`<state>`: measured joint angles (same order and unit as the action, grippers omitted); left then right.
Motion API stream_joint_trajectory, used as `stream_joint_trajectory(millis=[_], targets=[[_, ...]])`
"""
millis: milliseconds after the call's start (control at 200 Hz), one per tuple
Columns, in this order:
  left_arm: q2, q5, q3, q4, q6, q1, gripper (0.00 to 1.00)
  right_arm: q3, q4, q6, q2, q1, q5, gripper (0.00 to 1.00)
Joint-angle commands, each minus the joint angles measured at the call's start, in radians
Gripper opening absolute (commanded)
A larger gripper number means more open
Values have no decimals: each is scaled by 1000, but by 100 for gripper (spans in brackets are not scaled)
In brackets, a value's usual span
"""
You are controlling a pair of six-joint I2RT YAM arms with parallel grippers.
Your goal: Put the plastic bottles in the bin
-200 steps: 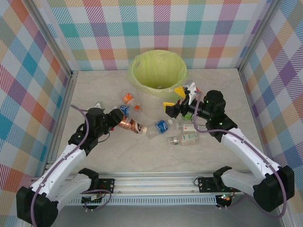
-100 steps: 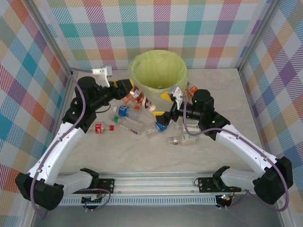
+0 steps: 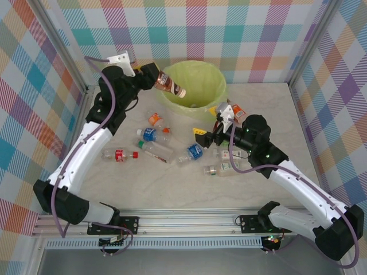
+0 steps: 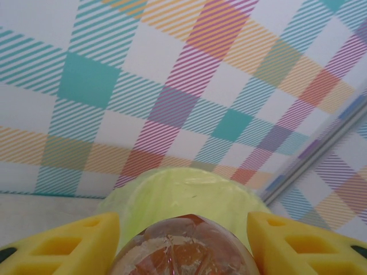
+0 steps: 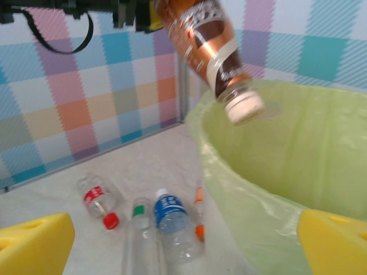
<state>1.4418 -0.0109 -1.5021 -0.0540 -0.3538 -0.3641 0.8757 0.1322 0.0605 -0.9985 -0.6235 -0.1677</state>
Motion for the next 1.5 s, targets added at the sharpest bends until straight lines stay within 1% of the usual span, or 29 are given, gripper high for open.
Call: stream_joint_trajectory(millis=[0,165,245,320,435,475,495,600,675,820,945,1090,1190,1245,1265,1365,1495], targets=[[50,-39,-46,53,16,-6,42,-26,18,-22,38,-5,150,100],[116,-53,-90,0,26,-12,46,-48,-7,-69,69,-5,188,100],[140,-59,-105,-28,25,-13,48,-55,-33,-90,84,-6,230,100],[169,-52,-147,-90,23,-13,51,-62,-57,-108,96,-5,284,100],[222,-23,-240,-196,23,-13,61,-69,-95,-166,106,-4,410,100],[236,-7,-267,-217,20,-13,65,-60,-126,-196,105,-4,456,100],[242,3,-279,-255,18,-14,68,-55,-144,-207,104,-4,474,100],[256,57,-321,-303,2,-15,80,-20,-235,-242,92,-1,523,100],[255,84,-329,-317,-8,-15,84,-6,-274,-265,87,1,535,100],[231,114,-325,-340,-34,-15,89,-13,-309,-328,88,8,584,100],[179,130,-276,-328,-57,-15,94,-26,-365,-416,99,45,593,100],[92,125,-171,-274,-85,-15,100,-58,-433,-492,110,101,523,100],[37,124,-100,-238,-101,-15,100,-76,-494,-551,105,133,500,100],[12,136,-63,-233,-101,-15,100,-88,-523,-607,101,154,495,100],[2,142,-49,-195,-101,-14,100,-94,-531,-628,101,162,493,100],[-54,161,39,-135,-108,-15,100,-135,-545,-737,100,203,462,100],[-144,136,192,-39,-131,-13,100,-156,-619,-918,75,264,457,100]])
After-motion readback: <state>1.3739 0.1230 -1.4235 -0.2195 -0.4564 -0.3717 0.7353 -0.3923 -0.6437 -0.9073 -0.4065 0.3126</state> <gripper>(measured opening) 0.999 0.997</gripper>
